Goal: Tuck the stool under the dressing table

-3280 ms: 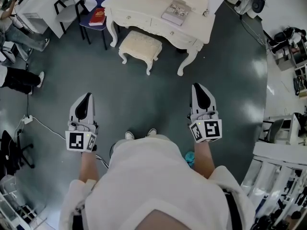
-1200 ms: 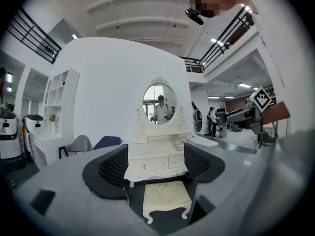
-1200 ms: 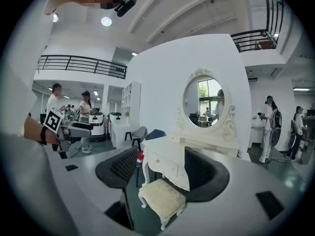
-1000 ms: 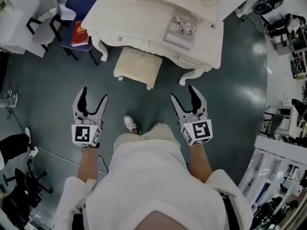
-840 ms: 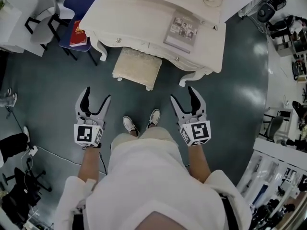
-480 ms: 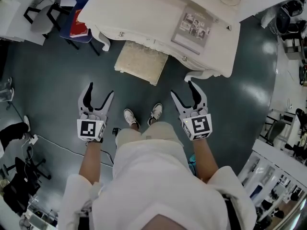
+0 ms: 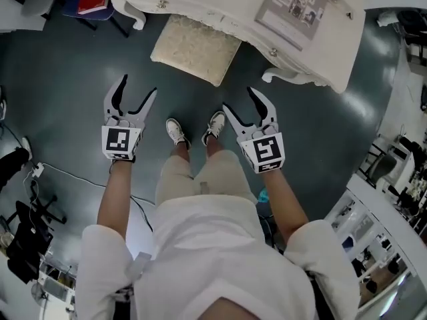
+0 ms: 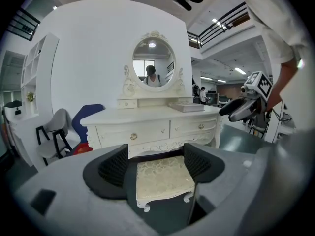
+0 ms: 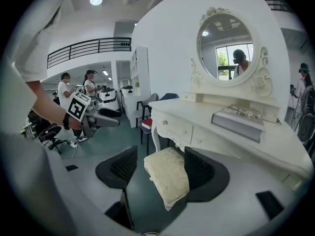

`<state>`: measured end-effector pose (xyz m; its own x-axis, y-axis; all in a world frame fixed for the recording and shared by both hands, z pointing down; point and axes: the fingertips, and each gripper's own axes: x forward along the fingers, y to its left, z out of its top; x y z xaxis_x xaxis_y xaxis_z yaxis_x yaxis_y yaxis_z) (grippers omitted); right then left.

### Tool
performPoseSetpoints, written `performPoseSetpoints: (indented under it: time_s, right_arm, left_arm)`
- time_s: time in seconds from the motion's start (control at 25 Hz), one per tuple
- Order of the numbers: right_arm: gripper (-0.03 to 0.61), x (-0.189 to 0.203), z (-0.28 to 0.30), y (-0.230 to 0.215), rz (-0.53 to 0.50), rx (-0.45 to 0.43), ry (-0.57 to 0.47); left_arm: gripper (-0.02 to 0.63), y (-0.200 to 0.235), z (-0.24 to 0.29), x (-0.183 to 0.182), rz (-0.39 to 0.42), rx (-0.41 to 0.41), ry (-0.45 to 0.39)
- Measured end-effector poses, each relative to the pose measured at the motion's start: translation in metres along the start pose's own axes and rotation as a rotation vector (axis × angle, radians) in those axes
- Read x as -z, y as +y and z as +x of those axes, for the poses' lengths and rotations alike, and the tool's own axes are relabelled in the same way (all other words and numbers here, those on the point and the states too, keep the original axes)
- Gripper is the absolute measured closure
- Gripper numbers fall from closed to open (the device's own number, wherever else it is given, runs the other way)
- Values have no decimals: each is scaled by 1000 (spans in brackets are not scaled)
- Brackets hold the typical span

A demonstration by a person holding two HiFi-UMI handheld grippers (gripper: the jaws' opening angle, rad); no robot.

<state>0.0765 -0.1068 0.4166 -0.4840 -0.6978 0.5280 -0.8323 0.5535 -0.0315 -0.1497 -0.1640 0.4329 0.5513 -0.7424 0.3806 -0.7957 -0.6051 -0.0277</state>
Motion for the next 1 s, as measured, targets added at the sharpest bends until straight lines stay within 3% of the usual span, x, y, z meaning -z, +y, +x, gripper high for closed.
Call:
performPoseSetpoints:
  time_s: [0.28,0.56,1.0]
  right_arm:
    - [295,78,53,1,15,-14,58]
    - [295,154,100,-8,20,39,96]
    - [295,242,158,-16,4,76,132]
  left_arm:
    - [267,-1,49,89,-14,36,55]
    - [272,4,93,165,-20,57,46]
    - [276,16,145,247,37,84,80]
